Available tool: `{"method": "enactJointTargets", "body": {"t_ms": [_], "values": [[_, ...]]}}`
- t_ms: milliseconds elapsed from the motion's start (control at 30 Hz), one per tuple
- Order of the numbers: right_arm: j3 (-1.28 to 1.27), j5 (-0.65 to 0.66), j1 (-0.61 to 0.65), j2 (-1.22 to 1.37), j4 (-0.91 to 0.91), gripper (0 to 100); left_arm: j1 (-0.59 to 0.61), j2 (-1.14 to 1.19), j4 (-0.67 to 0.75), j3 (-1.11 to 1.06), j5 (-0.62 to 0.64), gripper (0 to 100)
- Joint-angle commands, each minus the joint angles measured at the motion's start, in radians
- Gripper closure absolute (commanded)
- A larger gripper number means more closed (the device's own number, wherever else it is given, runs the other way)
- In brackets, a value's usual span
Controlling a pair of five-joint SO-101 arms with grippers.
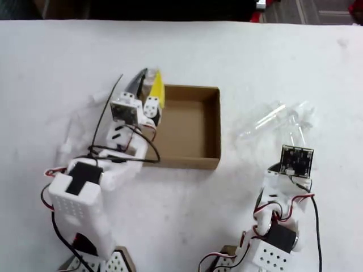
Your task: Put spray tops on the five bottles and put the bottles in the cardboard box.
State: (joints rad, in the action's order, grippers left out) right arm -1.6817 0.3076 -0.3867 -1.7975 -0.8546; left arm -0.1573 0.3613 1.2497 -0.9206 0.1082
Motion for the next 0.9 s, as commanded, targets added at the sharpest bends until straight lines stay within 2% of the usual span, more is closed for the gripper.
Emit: {"method": "enactJointTargets", "body": {"t_ms": [0,200,567,867], "values": [[-0.008,0.003,0.012,-0.001,-0.004,85.7,0.025,-0.007,0.018,0.044,-0.012,98],[-0.008,0.003,0.012,-0.001,-0.004,85.7,0.004,-0.005,0.011,0.023,-0.104,98],[-0.008,0.003,0.01,-0.001,-0.005,85.7,-0.001,-0.005,-0.078,0.025,-0.103,98],[-0.008,0.003,0.01,-0.001,-0.005,85.7,0.001,-0.01,-0.071,0.018,-0.109,98]]}}
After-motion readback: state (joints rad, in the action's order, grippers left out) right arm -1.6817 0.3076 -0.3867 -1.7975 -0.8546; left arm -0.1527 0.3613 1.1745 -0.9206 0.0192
